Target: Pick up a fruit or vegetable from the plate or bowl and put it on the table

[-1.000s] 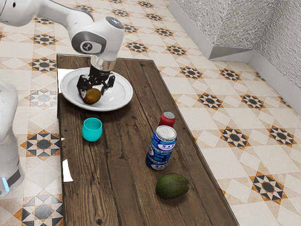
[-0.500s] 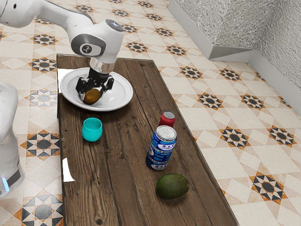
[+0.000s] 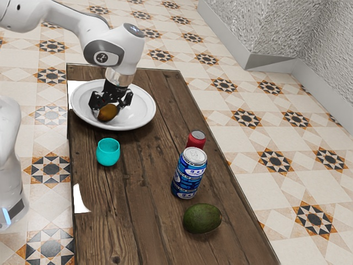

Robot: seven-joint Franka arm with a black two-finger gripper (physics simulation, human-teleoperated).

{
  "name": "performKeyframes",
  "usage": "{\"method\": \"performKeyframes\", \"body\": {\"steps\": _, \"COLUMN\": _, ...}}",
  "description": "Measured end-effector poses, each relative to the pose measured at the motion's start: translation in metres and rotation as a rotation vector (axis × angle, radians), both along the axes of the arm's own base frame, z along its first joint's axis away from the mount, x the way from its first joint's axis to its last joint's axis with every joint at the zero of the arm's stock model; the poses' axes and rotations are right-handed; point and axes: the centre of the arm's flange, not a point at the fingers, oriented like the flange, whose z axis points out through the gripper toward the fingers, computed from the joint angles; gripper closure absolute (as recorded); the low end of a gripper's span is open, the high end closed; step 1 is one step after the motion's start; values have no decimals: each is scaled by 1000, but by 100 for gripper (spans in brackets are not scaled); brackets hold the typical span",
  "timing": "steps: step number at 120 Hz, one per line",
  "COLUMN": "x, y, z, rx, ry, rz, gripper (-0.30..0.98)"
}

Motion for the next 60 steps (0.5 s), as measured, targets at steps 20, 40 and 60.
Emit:
{"method": "performKeyframes", "body": {"steps": 20, "x": 1, "y": -3, "z": 0, "rx": 0, "ry": 1, "rz": -11, "gripper": 13}}
{"method": "performKeyframes", "body": {"steps": 40, "x": 11, "y": -18, "z": 49, "rx": 18, "ry": -68, "rz": -77, "gripper": 30}}
{"method": "performKeyframes", "body": {"steps": 60, "x": 39, "y": -99, "z": 212, "rx": 11, "ry": -324, "rz": -336, "gripper": 32}}
